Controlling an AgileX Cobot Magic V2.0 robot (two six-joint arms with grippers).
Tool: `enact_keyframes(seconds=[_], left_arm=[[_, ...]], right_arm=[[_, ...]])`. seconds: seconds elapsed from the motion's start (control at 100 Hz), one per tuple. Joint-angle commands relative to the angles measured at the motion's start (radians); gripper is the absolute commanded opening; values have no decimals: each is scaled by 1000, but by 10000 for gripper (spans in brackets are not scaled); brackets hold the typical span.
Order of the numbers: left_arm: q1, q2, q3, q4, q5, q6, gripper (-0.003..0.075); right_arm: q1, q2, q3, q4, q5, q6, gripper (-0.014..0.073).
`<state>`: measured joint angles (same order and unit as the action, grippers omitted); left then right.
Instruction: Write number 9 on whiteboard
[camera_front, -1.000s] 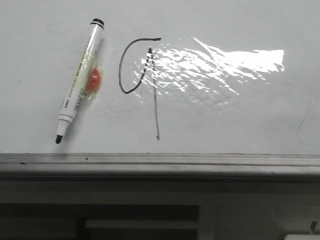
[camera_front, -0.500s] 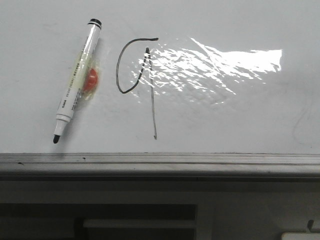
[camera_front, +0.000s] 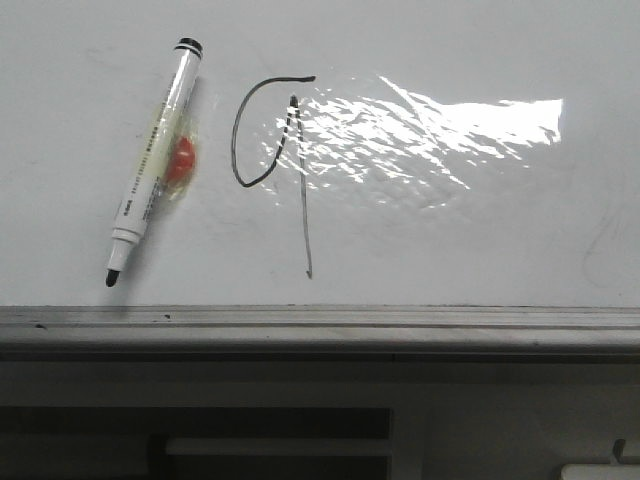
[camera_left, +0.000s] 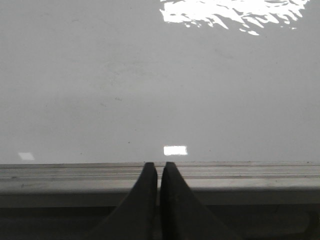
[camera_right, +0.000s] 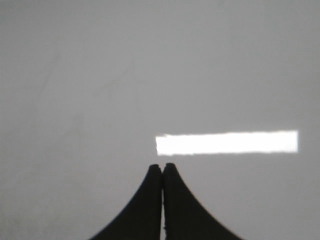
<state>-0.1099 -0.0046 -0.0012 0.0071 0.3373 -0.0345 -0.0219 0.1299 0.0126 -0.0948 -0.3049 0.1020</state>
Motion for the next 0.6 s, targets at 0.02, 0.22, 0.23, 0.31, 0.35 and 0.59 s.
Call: enact_keyframes(seconds=[0.02, 0.22, 0.23, 0.31, 0.35, 0.59], left_arm=[[1, -27, 21, 0, -44, -7, -20], [1, -27, 21, 0, -44, -7, -20], [1, -27, 21, 0, -44, -7, -20], [1, -27, 21, 0, -44, -7, -20], [1, -27, 21, 0, -44, -7, -20], [1, -27, 21, 0, -44, -7, -20]], right_arm=[[-56, -20, 27, -40, 104, 56, -62], [-105, -133, 27, -24, 383, 52, -62], [-107, -138, 27, -22, 407, 49, -62], [-117, -156, 27, 4, 519, 24, -62], [-123, -156, 27, 14, 576, 17, -62], [-128, -156, 27, 16, 623, -8, -62]])
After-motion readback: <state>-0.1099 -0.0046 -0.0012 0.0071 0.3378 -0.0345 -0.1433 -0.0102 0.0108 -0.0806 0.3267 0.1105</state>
